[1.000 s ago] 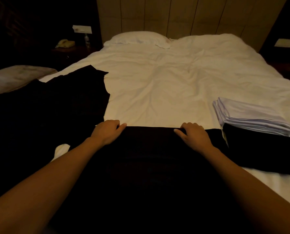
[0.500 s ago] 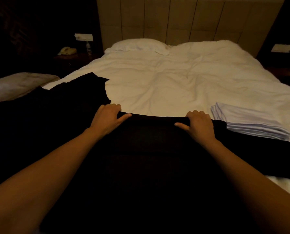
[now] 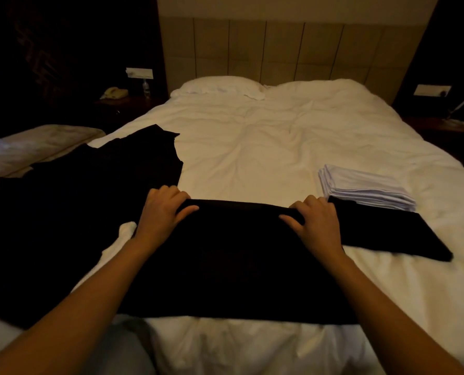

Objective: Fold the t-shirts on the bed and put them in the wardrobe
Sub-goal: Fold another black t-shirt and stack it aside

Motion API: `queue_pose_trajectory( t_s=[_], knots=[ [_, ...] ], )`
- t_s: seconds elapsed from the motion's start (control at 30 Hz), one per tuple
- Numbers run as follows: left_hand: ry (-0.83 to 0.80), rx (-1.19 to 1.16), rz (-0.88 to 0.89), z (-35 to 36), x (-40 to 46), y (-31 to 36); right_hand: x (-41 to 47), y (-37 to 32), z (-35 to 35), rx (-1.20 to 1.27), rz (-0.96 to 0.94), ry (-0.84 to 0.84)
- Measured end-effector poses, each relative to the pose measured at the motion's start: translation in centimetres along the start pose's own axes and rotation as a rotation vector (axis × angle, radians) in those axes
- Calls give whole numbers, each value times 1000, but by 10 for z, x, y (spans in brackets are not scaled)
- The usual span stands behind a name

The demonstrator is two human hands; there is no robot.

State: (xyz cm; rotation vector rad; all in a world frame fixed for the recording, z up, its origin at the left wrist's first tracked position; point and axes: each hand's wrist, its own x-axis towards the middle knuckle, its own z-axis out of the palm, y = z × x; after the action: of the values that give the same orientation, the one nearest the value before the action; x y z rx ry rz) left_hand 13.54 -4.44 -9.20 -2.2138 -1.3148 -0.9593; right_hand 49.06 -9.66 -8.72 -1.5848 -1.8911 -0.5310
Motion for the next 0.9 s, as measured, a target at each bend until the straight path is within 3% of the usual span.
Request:
queue_pose_trajectory(
  t_s=[0.37, 0.57, 0.9],
  knots=[
    [54, -35, -54, -12, -140, 51, -130, -27, -15, 87, 46, -76],
    [-52, -92, 89, -12, -140, 74, -150, -33, -22, 178, 86, -139],
    [15, -156, 21, -25, -150, 94, -161, -33, -40, 164, 5, -174]
  ],
)
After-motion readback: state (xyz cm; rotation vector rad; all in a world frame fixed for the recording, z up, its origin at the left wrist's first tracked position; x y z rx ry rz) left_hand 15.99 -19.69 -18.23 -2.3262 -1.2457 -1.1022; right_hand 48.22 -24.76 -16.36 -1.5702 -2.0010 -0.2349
